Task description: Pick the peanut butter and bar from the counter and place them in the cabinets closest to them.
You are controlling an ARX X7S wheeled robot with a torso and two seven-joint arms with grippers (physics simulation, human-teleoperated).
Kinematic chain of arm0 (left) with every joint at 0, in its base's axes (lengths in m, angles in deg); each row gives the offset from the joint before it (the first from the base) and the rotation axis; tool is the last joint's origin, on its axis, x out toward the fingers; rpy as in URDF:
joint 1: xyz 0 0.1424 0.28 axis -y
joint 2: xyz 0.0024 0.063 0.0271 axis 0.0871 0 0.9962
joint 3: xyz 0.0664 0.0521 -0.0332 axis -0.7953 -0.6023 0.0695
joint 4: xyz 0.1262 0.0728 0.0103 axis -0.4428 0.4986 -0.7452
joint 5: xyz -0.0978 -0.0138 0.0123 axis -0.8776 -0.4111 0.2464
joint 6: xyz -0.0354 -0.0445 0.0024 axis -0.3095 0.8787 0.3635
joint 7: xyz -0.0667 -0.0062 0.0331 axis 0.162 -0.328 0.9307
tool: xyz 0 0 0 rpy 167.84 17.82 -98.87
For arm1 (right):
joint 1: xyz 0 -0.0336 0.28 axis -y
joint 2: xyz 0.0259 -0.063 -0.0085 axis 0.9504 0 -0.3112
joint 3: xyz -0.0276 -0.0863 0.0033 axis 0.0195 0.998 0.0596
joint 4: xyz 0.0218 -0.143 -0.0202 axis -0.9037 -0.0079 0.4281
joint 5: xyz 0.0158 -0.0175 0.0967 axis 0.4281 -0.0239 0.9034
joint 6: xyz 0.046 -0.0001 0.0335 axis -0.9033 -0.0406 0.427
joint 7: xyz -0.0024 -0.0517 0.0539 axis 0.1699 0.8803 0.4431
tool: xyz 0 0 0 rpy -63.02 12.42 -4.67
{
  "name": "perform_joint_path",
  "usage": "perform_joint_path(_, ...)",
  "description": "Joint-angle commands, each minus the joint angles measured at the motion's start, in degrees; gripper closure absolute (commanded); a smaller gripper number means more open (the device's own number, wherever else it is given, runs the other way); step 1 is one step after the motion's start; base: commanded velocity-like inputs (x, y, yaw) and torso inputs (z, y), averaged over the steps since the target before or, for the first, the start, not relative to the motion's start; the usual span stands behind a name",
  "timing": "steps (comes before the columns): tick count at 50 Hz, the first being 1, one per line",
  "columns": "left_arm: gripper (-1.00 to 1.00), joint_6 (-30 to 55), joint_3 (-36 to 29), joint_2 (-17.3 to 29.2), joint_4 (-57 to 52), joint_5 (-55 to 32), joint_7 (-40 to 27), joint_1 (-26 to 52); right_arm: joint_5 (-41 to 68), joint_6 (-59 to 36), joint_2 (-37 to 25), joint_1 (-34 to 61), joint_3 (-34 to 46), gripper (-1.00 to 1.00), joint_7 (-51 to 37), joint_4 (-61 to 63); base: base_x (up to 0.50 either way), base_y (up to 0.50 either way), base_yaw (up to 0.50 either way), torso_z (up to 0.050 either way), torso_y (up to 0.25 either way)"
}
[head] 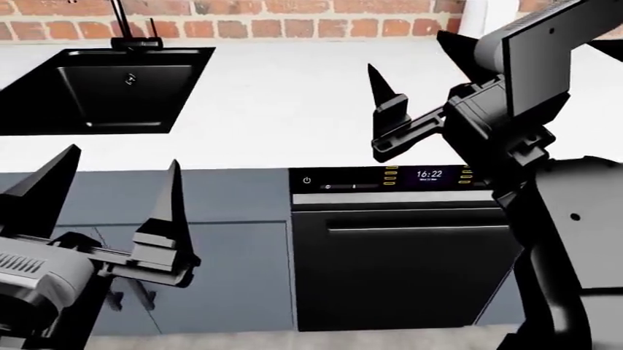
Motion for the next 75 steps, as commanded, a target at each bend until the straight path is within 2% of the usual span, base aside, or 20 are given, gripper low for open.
perform_joint_path(1,-1.0,-0.4,0.0,0.1,0.1,0.1,-0.1,-0.2,1.0,1.8,0.8,-1.2,0.3,-1.0,0.1,0.0,0.01,0.5,0.0,0.0,0.0)
perform_joint_path(53,-1.0,-1.2,0.5,1.9,-1.0,-1.4,-1.4,0.6,5.8,1.5,2.8,-0.4,-2.1,-1.0,-0.4,0.8,0.01,0.5,0.0,0.0,0.0)
perform_joint_path(75,-1.0,-1.5,0.8,2.9,-1.4,-2.2,-1.9,0.8,7.1,0.8,2.0,1.7,-2.0,-1.0,-0.6,0.9,0.12,0.5,0.0,0.0,0.0)
